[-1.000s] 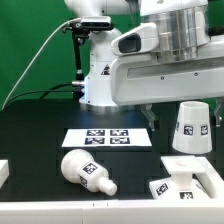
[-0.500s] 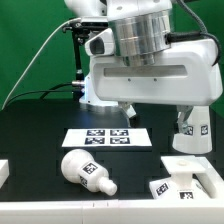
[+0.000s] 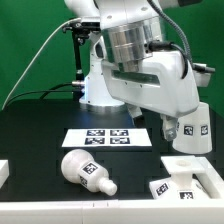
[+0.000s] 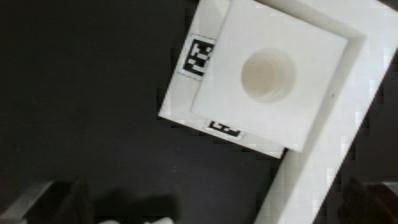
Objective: Assemble lamp
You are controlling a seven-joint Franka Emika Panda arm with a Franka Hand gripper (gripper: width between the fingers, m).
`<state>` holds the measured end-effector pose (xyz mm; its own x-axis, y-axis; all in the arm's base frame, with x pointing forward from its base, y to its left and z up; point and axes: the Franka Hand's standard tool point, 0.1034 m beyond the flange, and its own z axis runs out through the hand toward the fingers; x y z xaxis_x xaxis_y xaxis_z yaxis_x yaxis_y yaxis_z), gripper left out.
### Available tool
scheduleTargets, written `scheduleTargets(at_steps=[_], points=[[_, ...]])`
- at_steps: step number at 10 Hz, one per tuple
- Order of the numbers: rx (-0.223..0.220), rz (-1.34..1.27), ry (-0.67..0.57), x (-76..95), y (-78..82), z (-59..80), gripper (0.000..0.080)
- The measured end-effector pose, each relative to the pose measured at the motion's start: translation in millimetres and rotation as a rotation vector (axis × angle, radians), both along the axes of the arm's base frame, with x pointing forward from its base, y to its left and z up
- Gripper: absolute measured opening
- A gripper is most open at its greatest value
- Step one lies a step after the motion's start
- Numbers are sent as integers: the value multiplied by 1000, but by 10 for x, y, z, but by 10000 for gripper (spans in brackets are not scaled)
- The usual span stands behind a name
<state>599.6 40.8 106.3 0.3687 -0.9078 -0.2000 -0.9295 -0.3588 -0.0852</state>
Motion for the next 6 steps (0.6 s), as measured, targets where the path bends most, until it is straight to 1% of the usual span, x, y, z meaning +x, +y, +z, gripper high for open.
scheduleTargets(at_steps=[1,2,3,4,5,6], points=[[-5,-81,29,-27,-166,-61,699],[-14,-229,64,-46,-319,-96,699],[-26,-388,102,-86,-409,-119,699],[-40,-508,137,-137,-456,-176,699],[-51,-528,136,-142,-525,-233,699],[-43,-580,147,-138,-489,-232,699]])
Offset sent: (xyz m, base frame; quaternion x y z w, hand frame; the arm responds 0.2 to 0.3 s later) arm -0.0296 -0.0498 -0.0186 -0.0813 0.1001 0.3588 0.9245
